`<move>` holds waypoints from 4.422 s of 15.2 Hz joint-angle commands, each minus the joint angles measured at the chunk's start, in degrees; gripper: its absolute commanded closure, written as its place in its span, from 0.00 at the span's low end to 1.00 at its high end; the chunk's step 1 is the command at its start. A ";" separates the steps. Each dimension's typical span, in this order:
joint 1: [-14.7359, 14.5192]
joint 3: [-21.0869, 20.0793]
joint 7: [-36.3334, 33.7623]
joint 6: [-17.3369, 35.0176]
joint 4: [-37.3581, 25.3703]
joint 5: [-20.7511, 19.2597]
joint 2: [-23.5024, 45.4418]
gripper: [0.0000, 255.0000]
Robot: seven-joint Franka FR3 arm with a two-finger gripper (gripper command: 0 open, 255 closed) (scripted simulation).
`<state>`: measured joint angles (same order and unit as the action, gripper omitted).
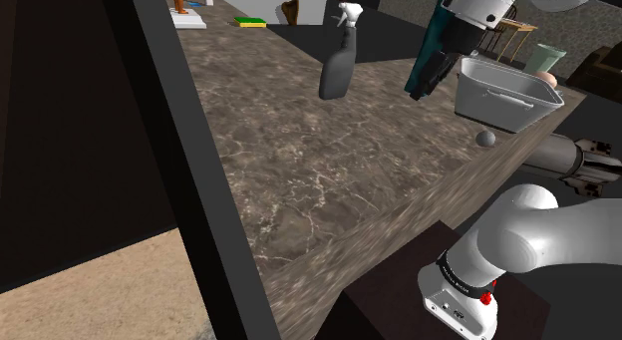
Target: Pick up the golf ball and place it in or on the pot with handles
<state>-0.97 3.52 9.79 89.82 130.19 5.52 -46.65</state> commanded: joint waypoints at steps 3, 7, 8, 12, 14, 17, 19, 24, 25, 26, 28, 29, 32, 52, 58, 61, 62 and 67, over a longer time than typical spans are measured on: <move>0.76 1.66 1.79 -1.43 2.01 -1.50 -2.78 0.00; 2.50 5.18 5.57 -4.51 5.28 -5.02 -7.96 0.00; 2.96 6.11 6.56 -5.32 5.94 -6.01 -9.16 0.00; 4.95 10.00 10.73 -8.56 7.96 -10.36 -13.52 0.00; 5.96 12.06 12.94 -10.16 8.60 -12.77 -15.42 0.00; 7.47 15.25 16.42 -12.47 9.09 -16.62 -17.86 0.00; 9.87 16.63 19.73 -13.45 9.19 -18.40 -18.58 0.00; 14.64 15.48 22.65 -9.93 14.12 -17.26 -19.26 0.00; 15.60 15.22 23.26 -9.22 15.08 -17.00 -19.38 0.00; 16.46 14.99 23.78 -8.53 16.04 -16.80 -19.52 0.00; 18.06 14.33 24.92 -7.95 16.63 -16.14 -19.28 0.00; 18.84 13.95 25.50 -7.82 16.66 -15.77 -19.06 0.00; 20.93 12.92 27.06 -7.51 16.72 -14.77 -18.50 0.00; 23.95 10.04 29.63 -11.63 9.38 -11.84 -14.76 1.00; 24.28 8.86 26.95 -11.28 8.18 -10.12 -13.28 0.00; 25.99 5.65 19.45 -5.19 9.53 -6.02 -10.75 0.00; 26.55 4.57 17.03 -3.11 9.80 -4.76 -9.73 0.00; 29.56 -0.41 7.12 6.03 9.84 0.37 -4.30 0.00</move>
<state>27.92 3.79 18.58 80.81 139.23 5.10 -52.25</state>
